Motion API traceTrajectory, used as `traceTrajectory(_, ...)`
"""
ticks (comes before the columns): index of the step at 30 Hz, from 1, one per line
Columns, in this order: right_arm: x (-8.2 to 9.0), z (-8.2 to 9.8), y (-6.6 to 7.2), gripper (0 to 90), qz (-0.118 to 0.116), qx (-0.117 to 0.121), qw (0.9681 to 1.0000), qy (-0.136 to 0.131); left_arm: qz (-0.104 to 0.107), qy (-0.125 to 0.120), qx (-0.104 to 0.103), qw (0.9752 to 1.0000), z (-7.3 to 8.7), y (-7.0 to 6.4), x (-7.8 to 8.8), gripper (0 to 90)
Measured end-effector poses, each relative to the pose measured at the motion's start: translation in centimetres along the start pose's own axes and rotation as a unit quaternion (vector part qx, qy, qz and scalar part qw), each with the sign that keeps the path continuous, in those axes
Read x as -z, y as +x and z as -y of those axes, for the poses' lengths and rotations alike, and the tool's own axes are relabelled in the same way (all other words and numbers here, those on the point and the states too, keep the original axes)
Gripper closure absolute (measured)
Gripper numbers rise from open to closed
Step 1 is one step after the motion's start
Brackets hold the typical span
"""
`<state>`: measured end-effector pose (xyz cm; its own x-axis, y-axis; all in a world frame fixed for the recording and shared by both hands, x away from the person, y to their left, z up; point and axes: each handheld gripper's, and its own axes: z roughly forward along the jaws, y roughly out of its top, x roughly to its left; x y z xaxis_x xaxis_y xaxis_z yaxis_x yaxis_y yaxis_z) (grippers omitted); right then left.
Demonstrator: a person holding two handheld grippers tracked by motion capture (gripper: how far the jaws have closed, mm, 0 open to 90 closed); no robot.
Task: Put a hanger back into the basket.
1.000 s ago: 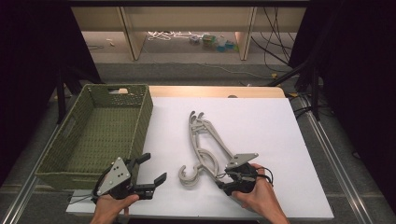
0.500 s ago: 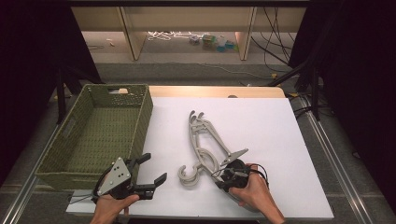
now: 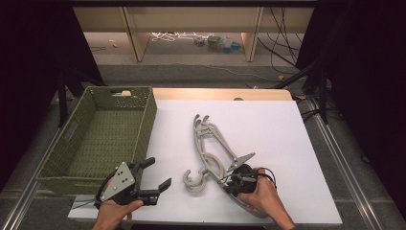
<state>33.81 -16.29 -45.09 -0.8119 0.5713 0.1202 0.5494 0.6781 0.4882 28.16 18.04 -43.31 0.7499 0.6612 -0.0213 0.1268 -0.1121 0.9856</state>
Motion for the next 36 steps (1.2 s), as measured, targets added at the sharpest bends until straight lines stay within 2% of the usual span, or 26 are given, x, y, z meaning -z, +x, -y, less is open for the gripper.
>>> traceTrajectory(1, 0.3, 0.0, 0.0, 79.5, 0.002, 0.004, 1.0, 0.001, 0.004, -0.008, -0.022, 0.9997, -0.1, 0.2, -0.1, 16.0)
traceTrajectory(5, 0.5, 0.0, -0.2, 79.6, -0.003, 0.002, 1.0, -0.004, 0.002, -0.004, -0.021, 0.9998, -0.1, 0.0, -0.1, 16.0)
traceTrajectory(12, 1.2, -0.2, -0.1, 80.0, 0.003, 0.003, 1.0, -0.003, 0.003, -0.002, -0.022, 0.9998, 0.0, 0.1, -0.2, 16.0)
traceTrajectory(15, 1.7, -0.3, 0.0, 80.2, 0.009, 0.012, 0.9999, -0.002, 0.003, 0.0, -0.024, 0.9997, 0.0, 0.0, -0.2, 16.1)
traceTrajectory(18, 2.1, -0.5, 0.1, 80.6, 0.013, 0.025, 0.9996, -0.002, -0.006, 0.004, -0.047, 0.9989, -0.1, -0.1, -0.2, 16.3)
traceTrajectory(19, 2.7, -0.5, 0.0, 81.2, 0.021, 0.034, 0.9992, -0.003, -0.007, 0.005, -0.063, 0.998, -0.2, -0.3, -0.3, 16.4)
traceTrajectory(20, 2.7, -0.5, 0.0, 81.2, 0.021, 0.034, 0.9992, -0.003, -0.007, 0.005, -0.063, 0.998, -0.2, -0.3, -0.3, 16.4)
traceTrajectory(21, 3.2, -0.5, 0.0, 81.8, 0.03, 0.04, 0.9988, -0.005, -0.009, 0.007, -0.07, 0.9975, -0.2, -0.4, -0.3, 16.4)
traceTrajectory(23, 3.5, -0.5, -0.1, 81.9, 0.03, 0.047, 0.9984, -0.011, -0.011, 0.014, -0.082, 0.9965, -0.2, -0.5, -0.5, 16.5)
traceTrajectory(25, 4.2, -0.6, 0.0, 82.1, 0.026, 0.068, 0.9972, -0.017, -0.012, 0.011, -0.081, 0.9966, -0.3, -0.5, -0.8, 17.1)
traceTrajectory(27, 4.4, -0.6, 0.1, 82.1, 0.03, 0.074, 0.9967, -0.018, -0.01, 0.014, -0.082, 0.9965, -0.4, -0.5, -1.2, 17.3)
traceTrajectory(29, 4.9, -0.7, 0.3, 82.1, 0.043, 0.094, 0.9943, -0.025, -0.01, 0.02, -0.096, 0.9951, -0.5, -0.4, -1.6, 18.2)
traceTrajectory(30, 5.1, -0.7, 0.3, 82.1, 0.043, 0.104, 0.9933, -0.025, -0.01, 0.023, -0.099, 0.9948, -0.5, -0.4, -1.8, 18.2)
traceTrajectory(31, 5.3, -0.7, 0.3, 82.1, 0.04, 0.11, 0.9928, -0.026, -0.009, 0.032, -0.109, 0.9935, -0.5, -0.2, -2.4, 18.4)
traceTrajectory(32, 5.3, -0.7, 0.3, 82.1, 0.04, 0.11, 0.9928, -0.026, -0.009, 0.032, -0.109, 0.9935, -0.5, -0.2, -2.4, 19.0)
traceTrajectory(33, 5.8, -0.6, 0.4, 82.1, 0.031, 0.121, 0.9918, -0.028, -0.015, 0.045, -0.125, 0.991, -0.4, -0.1, -3.2, 19.2)
traceTrajectory(34, 6.0, -0.6, 0.5, 82.1, 0.027, 0.122, 0.9918, -0.028, -0.015, 0.045, -0.125, 0.991, -0.4, -0.1, -3.2, 19.2)
traceTrajectory(36, 6.2, -0.6, 0.6, 82.0, 0.022, 0.127, 0.9912, -0.03, -0.012, 0.057, -0.136, 0.989, -0.4, 0.1, -4.1, 19.1)
